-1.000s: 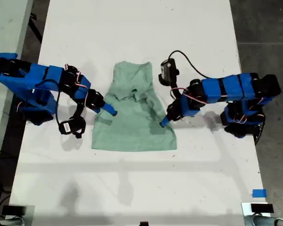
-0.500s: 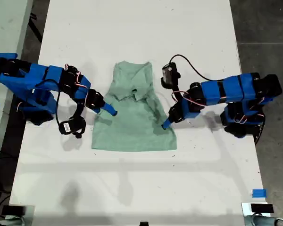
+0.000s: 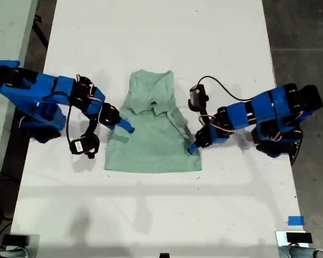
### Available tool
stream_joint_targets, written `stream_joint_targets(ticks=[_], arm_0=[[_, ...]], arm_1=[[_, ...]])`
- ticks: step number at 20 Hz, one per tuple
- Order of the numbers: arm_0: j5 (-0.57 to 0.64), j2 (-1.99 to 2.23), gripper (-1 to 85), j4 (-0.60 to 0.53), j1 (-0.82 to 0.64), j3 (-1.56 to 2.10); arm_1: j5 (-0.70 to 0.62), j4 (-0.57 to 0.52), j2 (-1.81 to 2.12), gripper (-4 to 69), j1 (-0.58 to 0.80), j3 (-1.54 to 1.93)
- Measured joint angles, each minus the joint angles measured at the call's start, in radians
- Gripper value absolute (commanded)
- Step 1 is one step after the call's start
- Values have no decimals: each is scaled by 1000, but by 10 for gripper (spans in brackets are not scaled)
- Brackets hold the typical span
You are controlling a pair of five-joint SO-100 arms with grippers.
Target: Fold tshirt
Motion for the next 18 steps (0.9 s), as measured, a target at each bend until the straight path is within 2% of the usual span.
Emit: stream_joint_targets(ticks=[2,4,14,18], arm_0=[[0,0,302,-3,0,0],[0,-3,302,-5,0,0],[0,-15,301,-5,0,0],[0,-15,300,-5,0,0]], arm_1=[[11,-58,0,213,-3,38],[14,-83,0,1,-3,46],[12,-110,2,-10,-6,48],[6,25,51,-10,-6,-23]])
